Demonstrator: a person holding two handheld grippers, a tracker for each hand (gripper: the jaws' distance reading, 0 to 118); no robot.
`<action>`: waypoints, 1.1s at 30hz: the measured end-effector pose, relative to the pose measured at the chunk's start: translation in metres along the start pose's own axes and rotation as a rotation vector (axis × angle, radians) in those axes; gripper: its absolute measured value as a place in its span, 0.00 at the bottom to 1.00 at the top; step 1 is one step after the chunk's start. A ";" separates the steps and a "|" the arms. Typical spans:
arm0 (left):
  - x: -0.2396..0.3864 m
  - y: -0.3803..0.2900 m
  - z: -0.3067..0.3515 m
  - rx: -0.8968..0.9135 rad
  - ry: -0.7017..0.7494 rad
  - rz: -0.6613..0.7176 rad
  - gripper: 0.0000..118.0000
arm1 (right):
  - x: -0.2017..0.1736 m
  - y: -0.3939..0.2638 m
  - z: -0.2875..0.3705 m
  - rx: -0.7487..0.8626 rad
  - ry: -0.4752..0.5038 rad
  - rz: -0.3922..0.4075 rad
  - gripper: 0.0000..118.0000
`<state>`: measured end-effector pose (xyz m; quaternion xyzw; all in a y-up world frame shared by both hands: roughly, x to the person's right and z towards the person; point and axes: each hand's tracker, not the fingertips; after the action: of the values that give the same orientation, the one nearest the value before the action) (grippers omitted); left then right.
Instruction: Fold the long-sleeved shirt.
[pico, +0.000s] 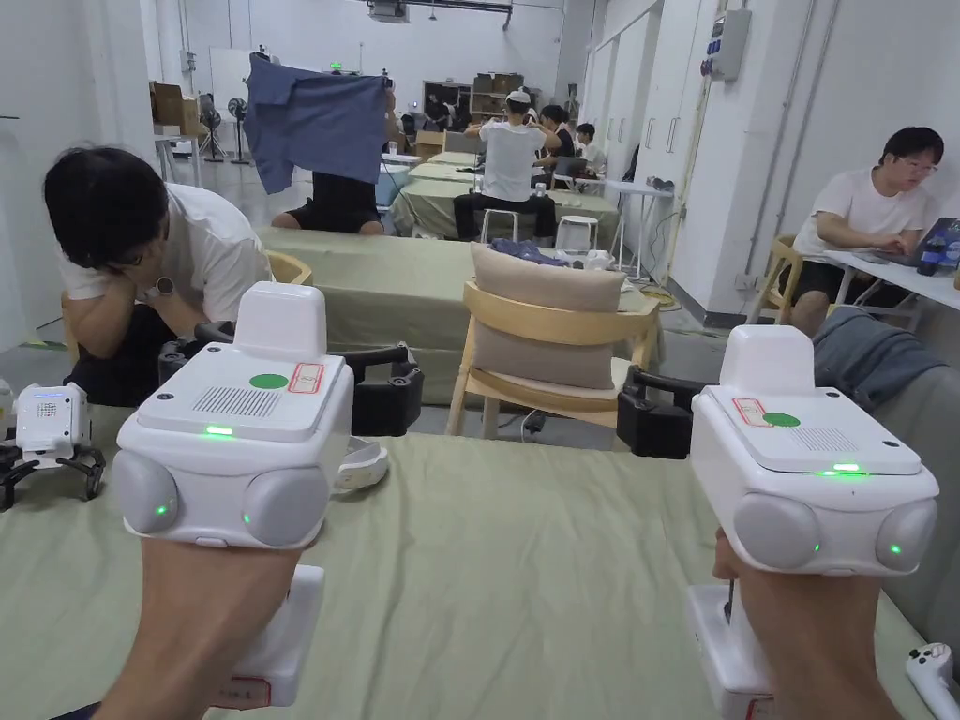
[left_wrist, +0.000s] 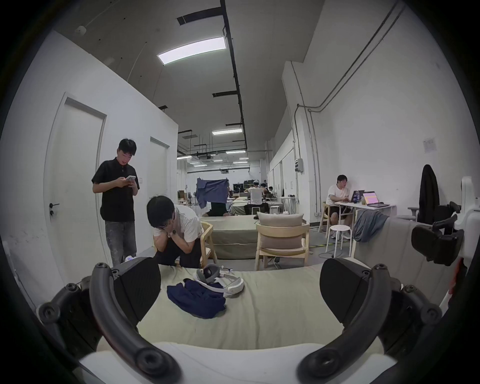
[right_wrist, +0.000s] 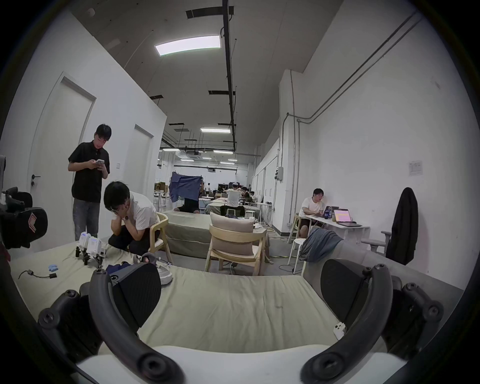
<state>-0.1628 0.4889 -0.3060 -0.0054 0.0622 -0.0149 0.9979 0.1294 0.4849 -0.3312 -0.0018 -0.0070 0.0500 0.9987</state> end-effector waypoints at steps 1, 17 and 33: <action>-0.001 0.000 0.000 0.001 -0.002 0.004 0.94 | 0.000 0.000 0.000 -0.001 -0.006 0.002 1.00; 0.001 0.003 0.003 0.007 -0.005 0.012 0.94 | -0.001 0.000 0.005 0.029 -0.011 0.041 1.00; 0.000 0.001 0.010 0.029 -0.027 0.016 0.71 | -0.002 -0.004 0.015 0.074 -0.017 0.053 0.72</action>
<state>-0.1620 0.4898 -0.2960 0.0095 0.0484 -0.0078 0.9988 0.1273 0.4808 -0.3159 0.0355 -0.0135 0.0767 0.9963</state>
